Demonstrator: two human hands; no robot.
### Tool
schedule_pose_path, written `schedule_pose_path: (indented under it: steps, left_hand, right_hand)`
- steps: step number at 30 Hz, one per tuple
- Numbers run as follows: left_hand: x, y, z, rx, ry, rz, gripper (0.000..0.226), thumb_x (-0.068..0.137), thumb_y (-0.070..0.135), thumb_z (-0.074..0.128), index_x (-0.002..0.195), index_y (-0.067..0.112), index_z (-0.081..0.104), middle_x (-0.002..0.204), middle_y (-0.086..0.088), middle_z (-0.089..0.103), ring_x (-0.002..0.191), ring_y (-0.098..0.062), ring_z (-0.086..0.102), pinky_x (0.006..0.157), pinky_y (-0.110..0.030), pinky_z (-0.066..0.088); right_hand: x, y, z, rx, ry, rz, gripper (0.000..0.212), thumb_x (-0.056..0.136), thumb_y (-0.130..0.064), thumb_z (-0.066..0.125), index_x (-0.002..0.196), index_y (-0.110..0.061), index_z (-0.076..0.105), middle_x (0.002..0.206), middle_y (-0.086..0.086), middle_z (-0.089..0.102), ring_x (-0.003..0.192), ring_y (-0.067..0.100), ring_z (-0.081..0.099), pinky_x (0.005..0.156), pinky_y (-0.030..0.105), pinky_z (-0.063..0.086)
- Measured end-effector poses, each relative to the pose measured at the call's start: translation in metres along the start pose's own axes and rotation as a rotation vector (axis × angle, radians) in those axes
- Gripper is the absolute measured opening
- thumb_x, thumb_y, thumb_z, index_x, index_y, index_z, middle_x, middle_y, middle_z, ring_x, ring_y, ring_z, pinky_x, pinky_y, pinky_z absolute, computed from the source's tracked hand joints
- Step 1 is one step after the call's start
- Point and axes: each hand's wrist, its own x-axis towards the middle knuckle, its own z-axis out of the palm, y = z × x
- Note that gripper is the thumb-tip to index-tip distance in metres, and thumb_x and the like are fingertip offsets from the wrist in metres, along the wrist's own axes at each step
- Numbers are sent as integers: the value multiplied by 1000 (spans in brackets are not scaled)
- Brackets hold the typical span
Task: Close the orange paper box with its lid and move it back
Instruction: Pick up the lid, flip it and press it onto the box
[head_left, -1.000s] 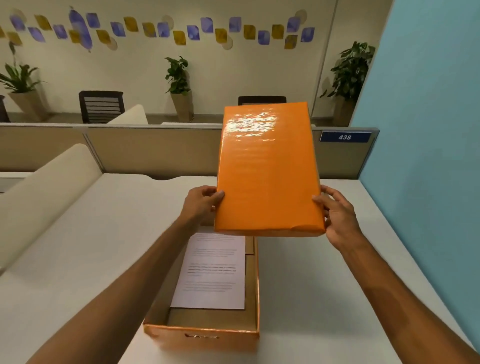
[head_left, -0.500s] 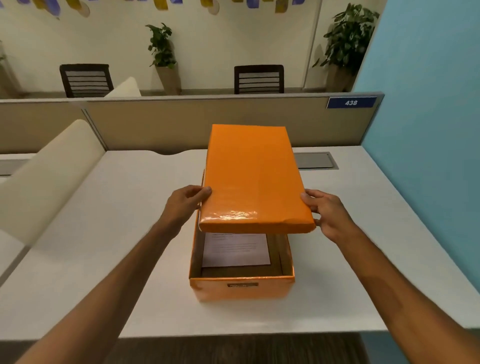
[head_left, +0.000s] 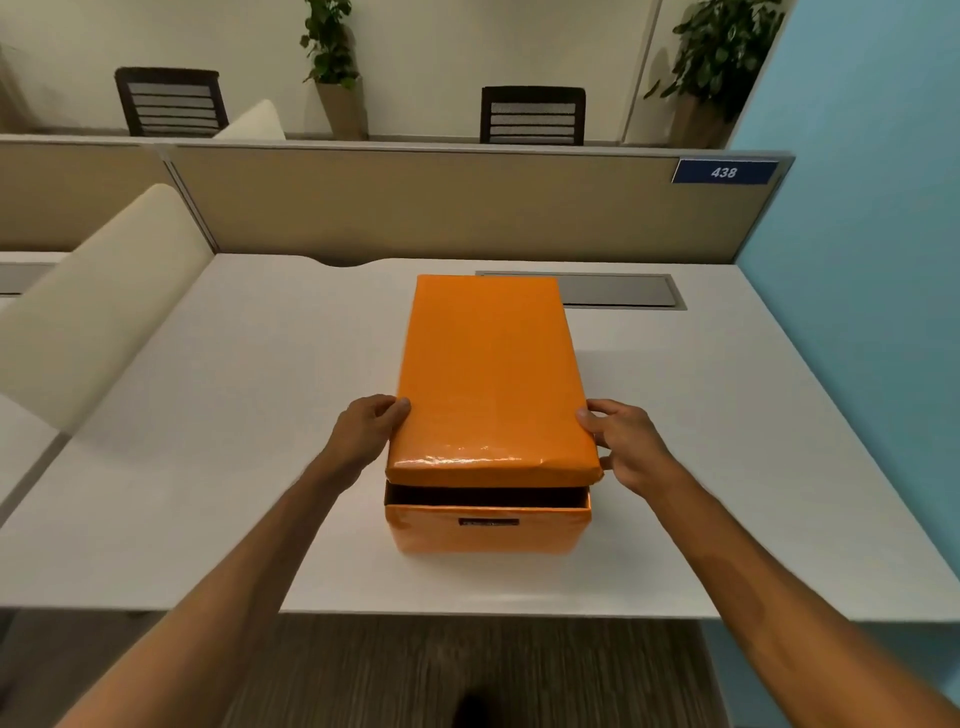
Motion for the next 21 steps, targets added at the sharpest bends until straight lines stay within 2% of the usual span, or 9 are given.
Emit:
schedule_pose_path:
  steps: [7,11,14,16,18,21]
  left_hand:
    - [-6,-11,-5,-65,-37,-52,48,94,39,57,127,3,61,123,-12,66,110,-31,65,94,-48,54]
    - [-10,-15,-4,-91,-34,-77,50,93,37,61,129,3,59,122,-11,65,108,-30,65,78,-36,56]
    - [-11,-16,-4,-100,-47,-94,50,91,38,63,127,5,57,120,-10,63,105,-29,65,73,-32,56]
    - [-12,-17,-5,-119,-59,-106,48,91,37,64,126,5,56,122,-11,62,103,-27,65,70,-30,56]
    - [-13,-19,-5,-135,-67,-110,47,91,36,64,125,5,55,123,-12,61,104,-27,65,71,-31,55]
    - [-13,-20,-5,-147,-76,-106,49,91,35,64,127,4,54,126,-14,60,111,-32,63,83,-40,56]
  right_hand:
    - [-5,10,0,-57,15,24,45,95,-21,62,138,-14,51,123,7,60,105,33,59,77,50,51]
    - [-9,14,-1,-79,17,34,40,95,-22,61,134,-17,52,117,3,59,100,31,59,69,45,51]
    - [-11,16,-3,-82,5,43,27,95,-21,61,122,-22,54,114,2,59,95,28,60,59,37,51]
    - [-12,17,-5,-86,-5,44,23,95,-21,61,117,-23,53,114,3,60,95,29,61,62,39,51]
    - [-13,17,-6,-94,-8,39,23,95,-21,61,116,-22,52,114,3,60,97,30,61,64,40,52]
    - [-14,15,-5,-122,-8,28,23,96,-21,61,117,-21,52,116,5,59,101,31,60,70,44,52]
